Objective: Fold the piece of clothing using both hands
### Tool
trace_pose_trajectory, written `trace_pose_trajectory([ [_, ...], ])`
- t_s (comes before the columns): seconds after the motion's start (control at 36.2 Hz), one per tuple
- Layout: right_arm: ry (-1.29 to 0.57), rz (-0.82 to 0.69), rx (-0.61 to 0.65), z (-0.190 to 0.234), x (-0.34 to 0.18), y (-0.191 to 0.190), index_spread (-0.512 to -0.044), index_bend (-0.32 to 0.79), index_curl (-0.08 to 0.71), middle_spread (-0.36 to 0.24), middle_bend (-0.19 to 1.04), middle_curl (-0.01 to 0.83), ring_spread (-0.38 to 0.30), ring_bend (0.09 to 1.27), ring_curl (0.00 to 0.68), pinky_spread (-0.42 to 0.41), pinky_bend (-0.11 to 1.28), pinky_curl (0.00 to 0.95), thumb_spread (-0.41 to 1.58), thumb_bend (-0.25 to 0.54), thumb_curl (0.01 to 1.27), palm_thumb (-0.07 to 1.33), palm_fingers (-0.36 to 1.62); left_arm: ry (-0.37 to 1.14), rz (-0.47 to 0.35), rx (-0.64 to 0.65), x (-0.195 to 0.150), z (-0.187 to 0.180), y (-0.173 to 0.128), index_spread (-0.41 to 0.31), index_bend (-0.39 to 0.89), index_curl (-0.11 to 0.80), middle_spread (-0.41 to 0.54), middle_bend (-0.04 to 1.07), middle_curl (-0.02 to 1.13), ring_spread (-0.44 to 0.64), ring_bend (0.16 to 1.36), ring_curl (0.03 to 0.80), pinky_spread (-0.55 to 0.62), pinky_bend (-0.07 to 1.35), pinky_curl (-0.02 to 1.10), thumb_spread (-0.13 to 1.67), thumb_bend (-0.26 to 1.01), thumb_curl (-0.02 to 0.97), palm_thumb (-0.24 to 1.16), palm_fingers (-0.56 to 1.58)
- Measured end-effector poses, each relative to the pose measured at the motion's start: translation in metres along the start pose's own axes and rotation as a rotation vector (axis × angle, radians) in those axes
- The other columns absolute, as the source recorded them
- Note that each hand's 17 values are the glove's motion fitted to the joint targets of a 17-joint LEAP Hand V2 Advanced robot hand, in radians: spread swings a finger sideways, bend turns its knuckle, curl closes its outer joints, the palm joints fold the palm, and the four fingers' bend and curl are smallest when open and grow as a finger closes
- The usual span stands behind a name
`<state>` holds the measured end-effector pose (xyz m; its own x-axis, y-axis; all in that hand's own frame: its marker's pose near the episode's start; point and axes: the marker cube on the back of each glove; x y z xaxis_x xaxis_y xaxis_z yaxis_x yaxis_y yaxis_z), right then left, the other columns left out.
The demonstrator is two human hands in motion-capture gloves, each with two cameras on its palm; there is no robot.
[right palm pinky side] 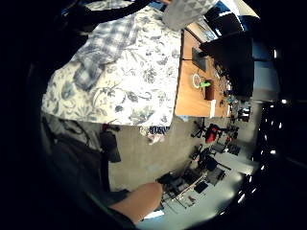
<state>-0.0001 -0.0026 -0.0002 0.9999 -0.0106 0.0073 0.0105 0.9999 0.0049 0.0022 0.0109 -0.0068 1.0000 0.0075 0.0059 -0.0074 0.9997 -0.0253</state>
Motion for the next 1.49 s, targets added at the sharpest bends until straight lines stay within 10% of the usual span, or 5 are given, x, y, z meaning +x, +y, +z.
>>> trace_pose_trajectory([
  [0.5,0.013,0.059,-0.018,-0.022,0.013,-0.014,-0.267,0.16,0.249,-0.042,0.30,0.262,0.002,0.37,0.264,0.184,0.28,0.223,1.18,0.236,0.10,0.41,0.71,-0.048,0.009,-0.053,0.013,0.010,-0.029,-0.045,0.22,0.254,0.128,0.13,0.14,0.14,0.52,0.243,0.13,0.43,0.26,1.15,0.05,0.064,0.11,0.42],
  [0.88,-0.006,0.050,-0.035,0.006,0.028,-0.028,-0.280,0.14,0.280,-0.045,0.26,0.323,0.002,0.35,0.303,0.193,0.27,0.275,1.37,0.256,0.14,0.50,0.69,0.226,0.139,-0.289,0.045,0.100,-0.084,-0.014,0.02,0.215,0.215,0.11,0.15,0.22,0.62,0.294,0.20,0.71,0.37,1.08,-0.02,0.133,0.07,0.24],
  [1.24,-0.036,0.032,-0.072,0.039,0.039,-0.034,-0.282,0.14,0.293,-0.046,0.24,0.361,0.005,0.33,0.323,0.195,0.25,0.305,1.42,0.230,0.15,0.51,0.69,0.121,0.010,-0.398,0.077,0.156,-0.088,-0.027,0.05,0.139,0.328,0.15,0.16,0.37,0.75,0.319,0.26,0.98,0.42,0.96,-0.02,0.212,0.17,0.04],
  [1.49,-0.104,0.006,-0.083,0.064,0.039,-0.047,-0.277,0.15,0.304,-0.056,0.24,0.381,0.006,0.31,0.333,0.196,0.23,0.317,1.45,0.233,0.16,0.55,0.70,0.099,-0.035,-0.166,0.083,0.153,-0.102,-0.096,0.47,0.291,0.212,0.18,0.19,0.30,0.68,0.280,0.23,0.76,0.34,1.10,0.07,0.249,0.39,0.41],
])
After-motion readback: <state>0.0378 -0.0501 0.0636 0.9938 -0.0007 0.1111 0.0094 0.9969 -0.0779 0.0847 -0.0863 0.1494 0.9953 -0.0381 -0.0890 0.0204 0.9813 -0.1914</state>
